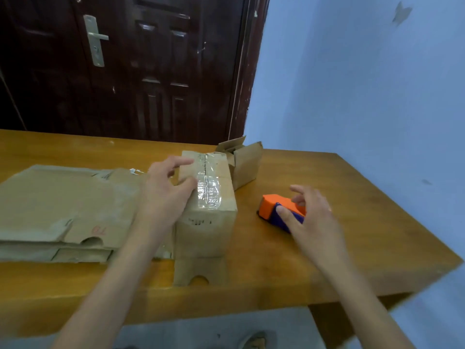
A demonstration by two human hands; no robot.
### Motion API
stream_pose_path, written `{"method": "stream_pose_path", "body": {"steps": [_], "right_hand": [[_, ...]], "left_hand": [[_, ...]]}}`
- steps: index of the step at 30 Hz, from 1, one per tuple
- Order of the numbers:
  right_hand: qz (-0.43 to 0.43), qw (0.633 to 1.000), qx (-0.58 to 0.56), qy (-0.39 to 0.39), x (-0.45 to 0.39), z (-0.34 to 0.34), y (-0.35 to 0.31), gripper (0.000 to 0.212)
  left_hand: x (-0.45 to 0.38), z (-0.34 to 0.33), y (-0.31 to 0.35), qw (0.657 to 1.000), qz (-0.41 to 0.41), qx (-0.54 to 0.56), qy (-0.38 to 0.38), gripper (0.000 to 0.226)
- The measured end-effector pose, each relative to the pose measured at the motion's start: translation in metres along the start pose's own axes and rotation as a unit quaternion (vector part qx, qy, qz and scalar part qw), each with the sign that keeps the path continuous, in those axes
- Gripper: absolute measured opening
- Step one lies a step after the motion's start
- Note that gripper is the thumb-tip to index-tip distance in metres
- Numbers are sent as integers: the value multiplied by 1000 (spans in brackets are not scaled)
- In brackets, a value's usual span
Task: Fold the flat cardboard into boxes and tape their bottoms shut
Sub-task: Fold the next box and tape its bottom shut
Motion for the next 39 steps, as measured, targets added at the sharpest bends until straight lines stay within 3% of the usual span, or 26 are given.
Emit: {"method": "stream_pose_path", "body": {"steps": [2, 4, 5, 7, 10, 16, 20, 25, 29, 33, 35, 37, 39], "right_hand": [[7, 993, 93, -71, -9, -2, 29, 56], [29, 978, 153, -141, -12, -13, 45, 55], [39, 971, 172, -164, -14, -18, 47, 53], [44, 968, 176, -170, -16, -23, 46, 50], [56, 972, 175, -146, -18, -29, 41, 56], [69, 977, 136, -149, -16, -28, 45, 55], [60, 989, -94, -97, -12, 5, 26, 43], [77, 922, -327, -191, -8, 34, -36, 35], [70, 892, -378, -237, -16, 43, -56, 38], [61, 864, -422, -269, -34, 40, -76, 42], [74, 866, -400, -291, -44, 37, -87, 58], [79, 877, -363, -305, -52, 35, -93, 67], [70, 881, -354, -305, -60, 34, -97, 60]], "left_hand": [[15, 9, 23, 989, -107, -64, 83, 27], [30, 12, 39, 975, -173, -89, 108, 7], [36, 13, 42, 971, -191, -99, 108, 8], [41, 12, 40, 964, -216, -121, 91, 26], [51, 10, 29, 959, -246, -125, 57, 34], [59, -1, 6, 958, -236, -160, 26, 45], [62, -3, 5, 956, -234, -173, 19, 49], [58, 4, 13, 971, -200, -132, -9, 36], [51, 11, 31, 975, -182, -124, -28, 17], [56, 20, 54, 963, -222, -156, 2, 16], [64, 30, 63, 967, -220, -130, 22, 18], [69, 33, 63, 986, -156, -55, -27, 23], [72, 28, 57, 993, -61, 21, -103, 31]]}}
Point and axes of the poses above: each hand's wrist, its own x-axis away from the middle knuckle, its own z-axis out of the back of the hand, y = z × x, the point moved 9 cm from there along -x, towards the middle knuckle, and after that the axes turned 15 degrees about z, right-handed, at the moved point
